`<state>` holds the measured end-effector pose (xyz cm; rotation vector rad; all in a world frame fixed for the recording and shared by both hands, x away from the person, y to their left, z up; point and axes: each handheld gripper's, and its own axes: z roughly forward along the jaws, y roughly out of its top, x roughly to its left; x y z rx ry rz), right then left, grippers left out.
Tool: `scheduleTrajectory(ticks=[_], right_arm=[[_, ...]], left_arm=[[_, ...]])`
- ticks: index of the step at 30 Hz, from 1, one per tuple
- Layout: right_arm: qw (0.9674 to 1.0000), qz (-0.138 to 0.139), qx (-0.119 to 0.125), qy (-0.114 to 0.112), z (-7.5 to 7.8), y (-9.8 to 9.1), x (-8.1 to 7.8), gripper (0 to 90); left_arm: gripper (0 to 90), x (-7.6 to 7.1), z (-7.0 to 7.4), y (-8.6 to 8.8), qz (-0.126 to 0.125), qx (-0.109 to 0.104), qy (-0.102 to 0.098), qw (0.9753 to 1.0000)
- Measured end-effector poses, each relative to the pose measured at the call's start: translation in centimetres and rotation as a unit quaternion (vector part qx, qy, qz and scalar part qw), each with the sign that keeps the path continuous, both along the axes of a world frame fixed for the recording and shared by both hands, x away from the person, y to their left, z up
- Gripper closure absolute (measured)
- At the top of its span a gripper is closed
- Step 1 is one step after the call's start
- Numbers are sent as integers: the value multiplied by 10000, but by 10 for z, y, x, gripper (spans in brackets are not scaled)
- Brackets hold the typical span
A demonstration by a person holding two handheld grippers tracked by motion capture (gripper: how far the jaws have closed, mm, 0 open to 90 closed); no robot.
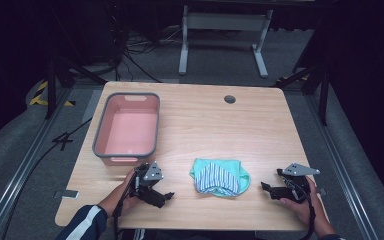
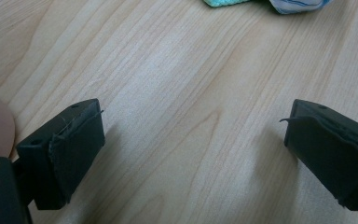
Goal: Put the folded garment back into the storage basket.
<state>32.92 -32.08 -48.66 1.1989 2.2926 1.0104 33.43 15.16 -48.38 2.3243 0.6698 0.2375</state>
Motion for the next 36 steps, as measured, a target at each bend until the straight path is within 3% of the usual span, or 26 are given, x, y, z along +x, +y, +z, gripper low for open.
scheduleTrajectory(ticks=[13, 17, 22, 24, 26, 30, 32, 35, 36], right_arm=[[10000, -50, 7, -11, 0, 0, -1, 166], [9998, -199, 9, -20, 1, -3, -3, 212], [9996, -278, 13, 51, 3, -3, -5, 235], [9997, -216, 30, 111, 5, 0, -5, 238], [9999, -141, -31, 56, 8, 5, -5, 252], [10000, -45, 52, 6, 15, 14, -7, 278], [9999, 32, 110, 34, 18, 20, -7, 285], [9998, 178, 91, 1, 23, 31, -8, 292], [9998, 189, 85, -35, 26, 35, -8, 301]], left_arm=[[100, -4, 0, 1, -117, -64, -54, 9999], [90, -4, 2, -3, -219, 47, -96, 9997], [93, 1, 4, -8, -326, 161, 81, 9993], [110, 2, 6, -9, -313, 188, 87, 9993], [168, 2, 7, -11, -304, 169, 107, 9993], [187, 4, 9, -13, -302, 200, 122, 9993], [222, 6, 12, -17, -312, 328, 63, 9990], [239, 10, 18, -26, -261, 192, 82, 9994], [245, 11, 20, -30, -282, 224, -23, 9993]])
